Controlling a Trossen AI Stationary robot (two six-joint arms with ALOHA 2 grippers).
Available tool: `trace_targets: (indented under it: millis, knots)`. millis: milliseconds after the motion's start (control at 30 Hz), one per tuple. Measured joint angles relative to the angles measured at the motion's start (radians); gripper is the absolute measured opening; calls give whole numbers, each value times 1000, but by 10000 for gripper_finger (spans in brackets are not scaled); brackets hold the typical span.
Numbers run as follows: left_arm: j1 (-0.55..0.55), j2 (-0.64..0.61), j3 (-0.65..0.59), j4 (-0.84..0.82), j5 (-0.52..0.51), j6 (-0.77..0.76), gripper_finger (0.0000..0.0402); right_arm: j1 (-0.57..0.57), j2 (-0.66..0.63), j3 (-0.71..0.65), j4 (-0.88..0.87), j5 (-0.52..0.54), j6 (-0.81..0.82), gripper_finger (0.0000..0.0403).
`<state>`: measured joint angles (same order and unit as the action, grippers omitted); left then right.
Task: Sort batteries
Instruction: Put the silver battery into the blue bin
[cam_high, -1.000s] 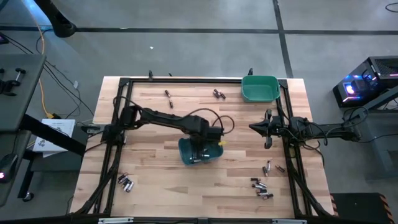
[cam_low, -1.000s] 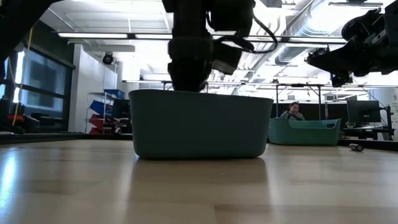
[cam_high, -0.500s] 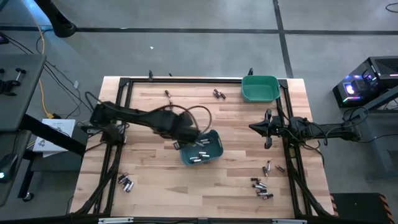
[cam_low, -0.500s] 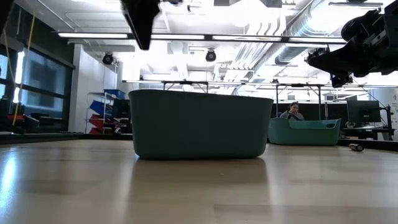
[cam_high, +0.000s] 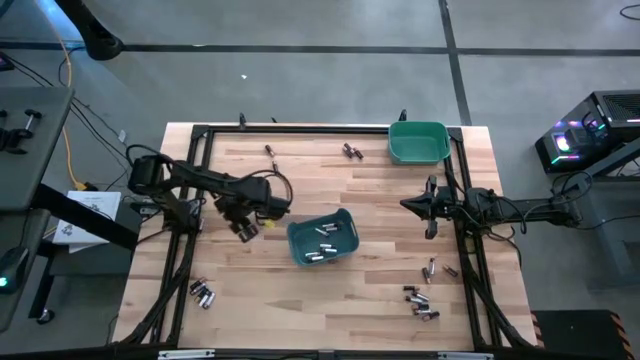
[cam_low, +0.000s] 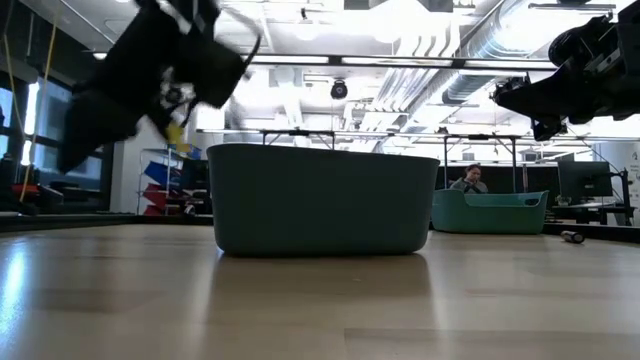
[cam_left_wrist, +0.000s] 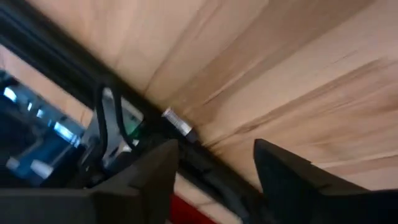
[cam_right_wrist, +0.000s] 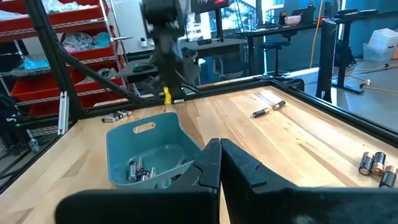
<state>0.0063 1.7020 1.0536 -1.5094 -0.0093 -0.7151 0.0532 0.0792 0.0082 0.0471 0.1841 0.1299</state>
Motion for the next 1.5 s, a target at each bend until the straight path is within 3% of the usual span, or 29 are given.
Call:
trace_targets:
  millis: [167, 333, 533, 733, 1067, 1333, 1500]
  knots:
    - [47, 1, -152, 74, 29, 38, 249, 0, 0, 0, 0, 0, 0, 0]
    - [93, 1, -236, 85, 55, 28, 252, 0, 0, 0, 0, 0, 0, 0]
    - [114, 1, -250, 90, 104, 19, 245, 0, 0, 0, 0, 0, 0, 0]
    - [115, 8, -260, 87, 85, -40, 191, 0, 0, 0, 0, 0, 0, 0]
    - [74, 100, -269, -4, 69, -121, 10, 0, 0, 0, 0, 0, 0, 0]
    - [58, 223, -272, 39, -11, -147, 2, 0, 0, 0, 0, 0, 0, 0]
    - [58, 291, -279, 39, -4, -106, 1, 0, 0, 0, 0, 0, 0, 0]
